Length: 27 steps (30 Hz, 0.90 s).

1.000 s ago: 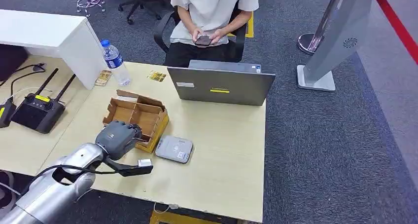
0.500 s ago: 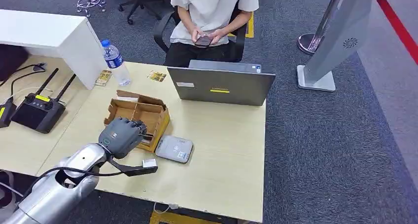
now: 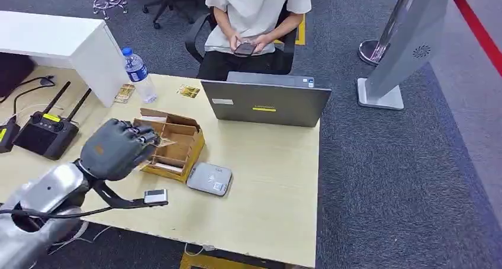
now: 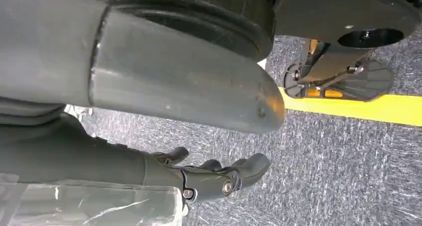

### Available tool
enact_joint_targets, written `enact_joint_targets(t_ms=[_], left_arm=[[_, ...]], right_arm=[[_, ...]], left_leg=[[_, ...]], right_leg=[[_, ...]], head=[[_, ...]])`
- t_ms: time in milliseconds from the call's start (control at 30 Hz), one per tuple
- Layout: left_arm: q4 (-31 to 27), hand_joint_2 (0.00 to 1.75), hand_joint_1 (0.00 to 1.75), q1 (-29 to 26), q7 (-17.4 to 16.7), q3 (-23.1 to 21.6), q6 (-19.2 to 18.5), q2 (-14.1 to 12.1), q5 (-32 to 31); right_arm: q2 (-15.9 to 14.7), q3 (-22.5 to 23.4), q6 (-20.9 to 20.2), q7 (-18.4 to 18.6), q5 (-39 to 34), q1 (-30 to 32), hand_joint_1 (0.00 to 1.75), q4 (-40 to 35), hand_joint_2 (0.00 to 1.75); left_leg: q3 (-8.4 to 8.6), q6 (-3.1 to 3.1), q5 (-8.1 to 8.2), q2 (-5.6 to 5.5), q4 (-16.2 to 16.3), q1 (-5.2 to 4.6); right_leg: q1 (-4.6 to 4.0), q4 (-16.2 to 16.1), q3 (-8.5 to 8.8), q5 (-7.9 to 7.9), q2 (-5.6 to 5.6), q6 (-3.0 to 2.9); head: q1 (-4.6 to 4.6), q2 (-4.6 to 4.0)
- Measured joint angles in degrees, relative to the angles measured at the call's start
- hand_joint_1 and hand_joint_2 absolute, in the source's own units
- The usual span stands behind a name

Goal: Pass the card to the sensor for recognition and then transmit it.

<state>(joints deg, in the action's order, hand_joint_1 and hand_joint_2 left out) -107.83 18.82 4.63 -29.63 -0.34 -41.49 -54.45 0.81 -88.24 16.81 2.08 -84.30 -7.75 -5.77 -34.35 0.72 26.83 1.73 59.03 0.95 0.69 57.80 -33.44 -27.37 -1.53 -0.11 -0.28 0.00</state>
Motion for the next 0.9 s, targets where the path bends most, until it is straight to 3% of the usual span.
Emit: enact_joint_targets(t_ms=[67, 167, 267, 333, 433, 500, 700, 900], left_arm=[[-1.72, 1.75, 1.75, 5.9, -1.03, 1.99, -6.55, -0.89, 5.51], [-0.05, 1.75, 1.75, 20.57, -3.66, 2.53, -17.69, -0.31, 11.98], [5.68, 1.75, 1.75, 33.32, -6.49, 1.64, -22.97, 2.62, 13.87], [9.79, 1.75, 1.75, 39.24, -8.66, 0.06, -22.43, 5.3, 13.07], [19.78, 1.75, 1.75, 44.75, -13.29, -1.77, -11.0, 12.47, 2.96], [27.45, 1.75, 1.75, 47.21, -14.08, -2.32, -7.43, 17.39, -0.98], [51.49, 1.75, 1.75, 52.05, -13.92, -3.15, -6.15, 27.94, -5.68], [67.62, 1.75, 1.75, 54.68, -14.16, -3.15, -5.73, 33.18, -7.51]], right_arm=[[-0.02, 0.0, -0.07, 0.02, -0.26, -0.02, 0.0, 0.0, 0.0], [-0.02, -0.17, -0.26, 0.11, 0.13, -0.3, 0.0, 0.0, 0.0], [-0.02, -0.44, -0.44, 0.33, 1.23, -0.45, 0.0, 0.0, 0.0], [0.0, -0.55, -0.57, 0.63, 2.39, -0.5, 0.0, 0.0, 0.0], [0.04, -0.85, -0.74, 1.6, 6.11, -0.87, 0.0, -0.02, 0.0], [0.09, -0.9, -1.01, 2.34, 8.03, -1.36, 0.0, -0.02, 0.0], [0.13, -0.94, -1.75, 4.44, 11.72, -2.3, 0.0, -0.04, 0.0], [0.13, -0.94, -2.14, 5.25, 13.03, -2.54, 0.0, -0.04, 0.0]], left_leg=[[-0.06, 0.05, -0.05, -0.15, 0.01, 0.11], [-0.16, 0.12, -0.24, -0.31, 0.05, 0.18], [-0.18, 0.14, -0.41, -0.25, 0.06, 0.16], [-0.17, 0.14, -0.41, -0.25, 0.08, 0.13], [-0.17, 0.06, -0.47, -0.31, 0.11, 0.11], [-0.16, 0.05, -0.48, -0.3, 0.11, 0.1], [-0.15, 0.0, -0.52, -0.1, 0.13, 0.09], [-0.18, 0.01, -0.51, -0.09, 0.1, 0.1]], right_leg=[[-0.1, -0.01, 0.0, 0.01, -0.15, -0.01], [-0.18, -0.03, -0.05, 0.21, -0.26, -0.1], [-0.17, -0.03, -0.13, 0.43, -0.17, -0.08], [-0.16, -0.03, -0.15, 0.47, -0.14, -0.07], [-0.15, -0.04, -0.07, 0.49, -0.19, -0.05], [-0.14, -0.03, -0.02, 0.5, -0.19, -0.05], [-0.13, -0.02, -0.07, 0.63, -0.04, -0.06], [-0.14, -0.01, -0.11, 0.61, 0.0, -0.08]], head=[[0.0, 0.0], [0.04, 0.0], [0.04, 0.0], [0.02, 0.0], [0.04, 0.0], [0.11, 0.0], [0.11, 0.0], [0.07, 0.0]])
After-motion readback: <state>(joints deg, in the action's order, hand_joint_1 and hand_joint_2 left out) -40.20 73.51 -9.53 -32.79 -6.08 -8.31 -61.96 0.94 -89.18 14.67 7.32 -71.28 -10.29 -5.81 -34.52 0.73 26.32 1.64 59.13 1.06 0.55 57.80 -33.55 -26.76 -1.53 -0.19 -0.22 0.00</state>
